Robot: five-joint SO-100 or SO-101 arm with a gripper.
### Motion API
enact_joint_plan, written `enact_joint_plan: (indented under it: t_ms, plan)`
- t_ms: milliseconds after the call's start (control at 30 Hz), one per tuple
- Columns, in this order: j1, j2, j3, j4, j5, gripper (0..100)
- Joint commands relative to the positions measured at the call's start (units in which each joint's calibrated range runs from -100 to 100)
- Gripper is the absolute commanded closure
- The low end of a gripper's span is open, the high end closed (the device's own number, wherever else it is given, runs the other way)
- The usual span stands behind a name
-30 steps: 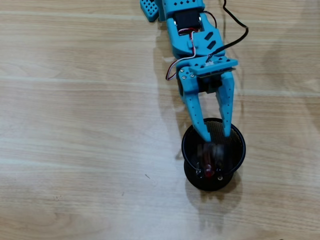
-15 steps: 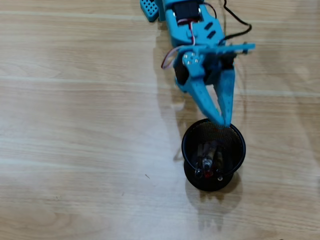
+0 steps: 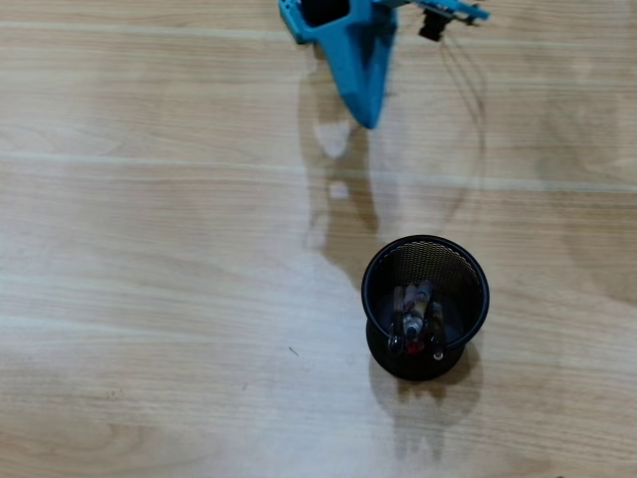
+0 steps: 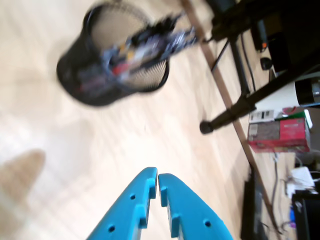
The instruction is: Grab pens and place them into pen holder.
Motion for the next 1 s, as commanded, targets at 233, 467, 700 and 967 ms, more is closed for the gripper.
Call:
enact_joint_plan:
  t_ms: [233,467,700,967]
  plan:
    - [9.9,-32.7,27.7,10.0,9.6,98]
    - [12.1,-45.7,44.2,9.7,12.2,98]
    - [12.8,-57.3,59.3,9.6,13.7,98]
    - [13.0,-58.5,63.3,10.4,16.5,98]
